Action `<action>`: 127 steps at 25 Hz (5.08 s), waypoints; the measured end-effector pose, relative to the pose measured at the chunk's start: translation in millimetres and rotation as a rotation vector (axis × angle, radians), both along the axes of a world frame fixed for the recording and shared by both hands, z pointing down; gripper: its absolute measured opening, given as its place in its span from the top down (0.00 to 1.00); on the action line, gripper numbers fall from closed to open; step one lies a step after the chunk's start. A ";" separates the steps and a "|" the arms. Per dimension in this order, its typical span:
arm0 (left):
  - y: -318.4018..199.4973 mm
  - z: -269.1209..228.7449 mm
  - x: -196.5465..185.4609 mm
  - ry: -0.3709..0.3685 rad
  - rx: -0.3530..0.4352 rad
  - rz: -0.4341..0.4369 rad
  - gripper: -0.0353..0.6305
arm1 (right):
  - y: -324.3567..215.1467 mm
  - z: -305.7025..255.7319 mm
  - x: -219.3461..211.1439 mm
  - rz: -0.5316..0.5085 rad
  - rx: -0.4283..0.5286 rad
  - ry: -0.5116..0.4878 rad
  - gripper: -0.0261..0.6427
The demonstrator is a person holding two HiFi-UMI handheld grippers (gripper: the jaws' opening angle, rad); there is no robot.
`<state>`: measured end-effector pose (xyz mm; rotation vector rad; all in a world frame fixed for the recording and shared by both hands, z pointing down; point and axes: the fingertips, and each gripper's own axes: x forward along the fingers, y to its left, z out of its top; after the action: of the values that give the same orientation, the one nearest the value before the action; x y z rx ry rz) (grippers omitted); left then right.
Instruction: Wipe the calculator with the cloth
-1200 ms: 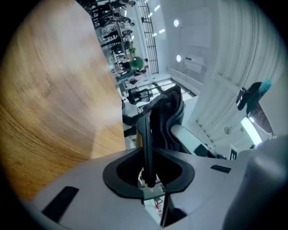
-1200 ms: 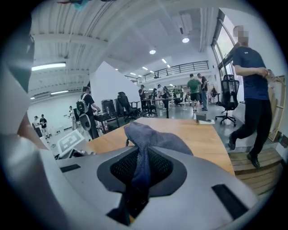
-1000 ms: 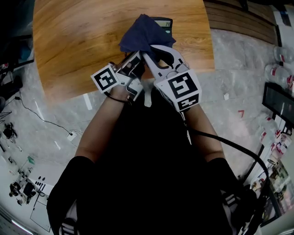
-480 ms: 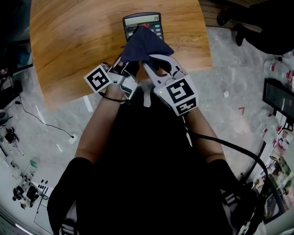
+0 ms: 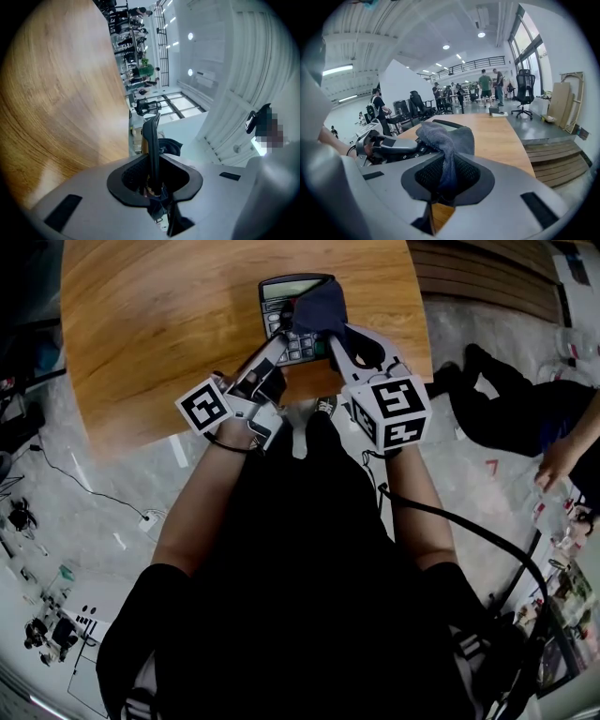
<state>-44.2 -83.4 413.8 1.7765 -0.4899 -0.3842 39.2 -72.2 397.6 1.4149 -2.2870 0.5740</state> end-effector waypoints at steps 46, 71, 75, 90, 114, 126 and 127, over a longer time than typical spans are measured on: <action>26.1 -46.1 30.9 0.334 -0.188 0.185 0.84 | 9.4 -2.0 21.6 -0.076 0.507 0.194 0.87; 25.2 -48.7 25.0 0.376 -0.218 0.236 0.84 | 36.6 -17.9 21.5 -0.276 0.608 0.286 0.87; 35.7 -49.9 34.4 0.400 -0.240 0.284 0.84 | 21.0 -15.0 36.0 -0.253 0.631 0.366 0.87; 32.1 -52.0 30.5 0.395 -0.241 0.281 0.84 | 44.6 -16.5 -24.5 -0.388 0.653 0.288 0.87; 33.0 -49.8 30.7 0.404 -0.237 0.364 0.84 | 10.8 -4.8 -15.3 -0.409 0.652 0.308 0.87; 35.2 -51.8 31.5 0.473 -0.296 0.360 0.84 | 20.6 -18.1 7.8 -0.382 0.678 0.302 0.87; 35.2 -53.4 31.3 0.479 -0.298 0.371 0.84 | 11.7 -18.9 9.8 -0.352 0.683 0.289 0.87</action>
<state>-12.9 -48.1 360.4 1.3860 0.1196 -0.4311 49.0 -60.5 378.7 1.1905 -2.4994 -0.5352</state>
